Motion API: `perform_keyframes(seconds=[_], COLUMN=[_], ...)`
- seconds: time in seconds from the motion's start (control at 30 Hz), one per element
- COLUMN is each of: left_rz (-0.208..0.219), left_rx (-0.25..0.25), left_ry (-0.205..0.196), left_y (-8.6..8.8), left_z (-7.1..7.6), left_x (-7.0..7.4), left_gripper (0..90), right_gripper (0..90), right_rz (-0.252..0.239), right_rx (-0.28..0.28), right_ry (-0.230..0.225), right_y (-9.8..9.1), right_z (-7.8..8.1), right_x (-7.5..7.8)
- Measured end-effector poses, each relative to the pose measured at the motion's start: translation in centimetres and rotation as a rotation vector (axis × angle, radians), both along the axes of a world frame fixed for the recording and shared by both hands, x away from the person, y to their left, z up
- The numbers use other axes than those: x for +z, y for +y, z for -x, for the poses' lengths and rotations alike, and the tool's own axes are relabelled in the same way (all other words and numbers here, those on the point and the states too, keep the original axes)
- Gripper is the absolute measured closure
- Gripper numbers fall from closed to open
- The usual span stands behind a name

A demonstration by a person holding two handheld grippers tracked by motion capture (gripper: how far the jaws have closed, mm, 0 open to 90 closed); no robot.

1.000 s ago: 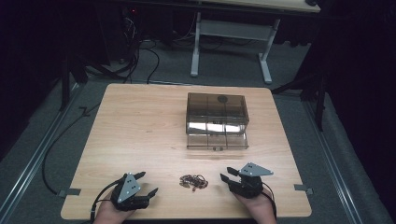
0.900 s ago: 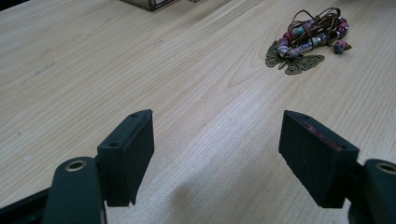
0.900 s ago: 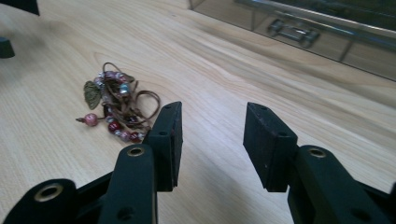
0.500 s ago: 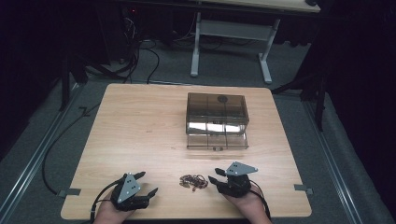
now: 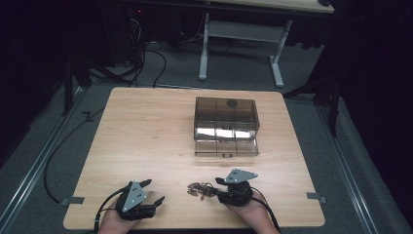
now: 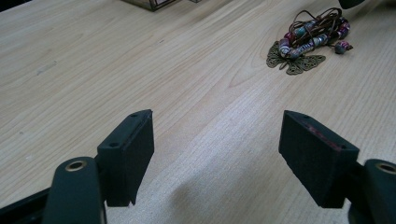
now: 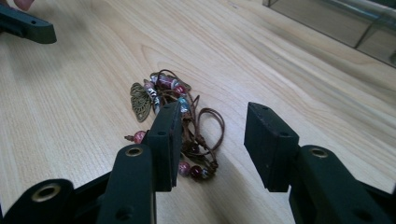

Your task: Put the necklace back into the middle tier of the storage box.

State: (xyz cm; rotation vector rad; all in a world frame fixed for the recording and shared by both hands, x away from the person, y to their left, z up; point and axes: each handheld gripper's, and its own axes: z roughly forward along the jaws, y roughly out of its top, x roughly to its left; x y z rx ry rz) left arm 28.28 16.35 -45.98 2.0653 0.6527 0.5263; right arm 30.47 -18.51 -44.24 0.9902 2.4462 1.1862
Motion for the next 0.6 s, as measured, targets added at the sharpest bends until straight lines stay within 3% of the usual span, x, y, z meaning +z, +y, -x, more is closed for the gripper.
perform_keyframes(seconds=[0.6], left_rz=[-0.003], left_rx=[-0.013], left_ry=[0.000], left_y=[0.0], left_z=[0.0], left_x=[0.0], left_gripper=[27.0], right_gripper=[53.0], right_rz=[0.030], right_rx=[0.053], right_ry=[0.047], right_y=[3.0], right_z=[-0.7], right_x=[-1.2])
